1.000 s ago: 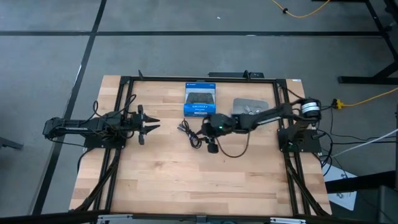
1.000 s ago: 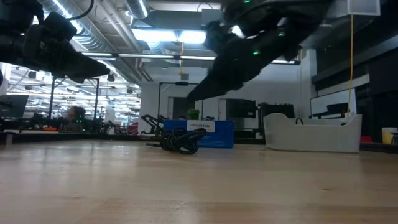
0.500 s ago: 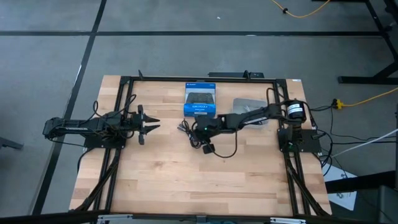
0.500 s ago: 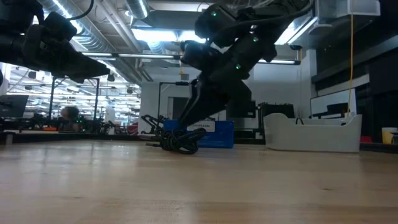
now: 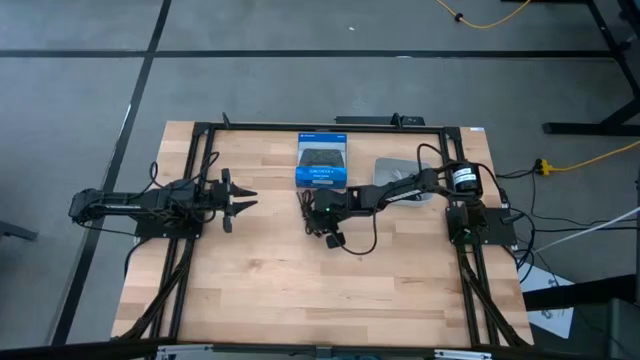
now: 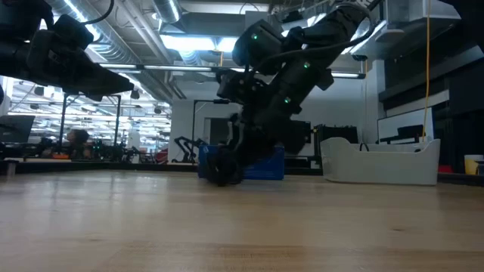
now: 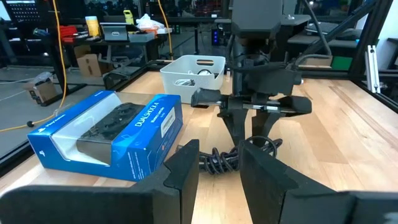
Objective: Pick and place USB-C Cables
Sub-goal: Put the black charger cable into the gray bin
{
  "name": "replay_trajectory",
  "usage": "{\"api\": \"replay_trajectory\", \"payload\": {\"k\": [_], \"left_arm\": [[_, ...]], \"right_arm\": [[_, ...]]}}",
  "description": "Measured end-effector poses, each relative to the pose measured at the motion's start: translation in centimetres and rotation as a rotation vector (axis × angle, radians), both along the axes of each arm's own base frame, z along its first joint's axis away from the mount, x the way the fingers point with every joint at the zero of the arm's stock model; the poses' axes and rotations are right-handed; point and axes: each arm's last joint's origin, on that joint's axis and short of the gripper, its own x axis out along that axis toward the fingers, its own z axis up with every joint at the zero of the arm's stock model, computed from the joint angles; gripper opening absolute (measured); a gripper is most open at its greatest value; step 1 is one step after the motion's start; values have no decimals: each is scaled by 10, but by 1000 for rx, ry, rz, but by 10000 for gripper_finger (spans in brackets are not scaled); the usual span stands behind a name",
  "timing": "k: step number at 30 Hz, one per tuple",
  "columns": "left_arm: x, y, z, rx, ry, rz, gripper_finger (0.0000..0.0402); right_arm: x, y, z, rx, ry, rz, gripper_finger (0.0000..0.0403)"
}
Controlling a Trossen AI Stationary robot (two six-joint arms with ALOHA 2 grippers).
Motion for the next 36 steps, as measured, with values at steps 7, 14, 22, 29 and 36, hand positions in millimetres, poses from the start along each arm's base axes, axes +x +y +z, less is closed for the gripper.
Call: {"api": "replay_trajectory", "payload": {"k": [7,14,22,29,36], "left_arm": [[0,0,0,0,0,0,106],[0,0,0,0,0,0,106],[0,0,0,0,0,0,106],[0,0,0,0,0,0,106],[0,0,0,0,0,0,106]], "right_arm": [[0,0,0,29,2,-110,14],[-3,24,10,22,-5,-58,7],[-38,53,78,-278,-38,-176,6],[-116,52,124,-470,113,-566,6],[-186,29,121,-357,51,-1034,6]]}}
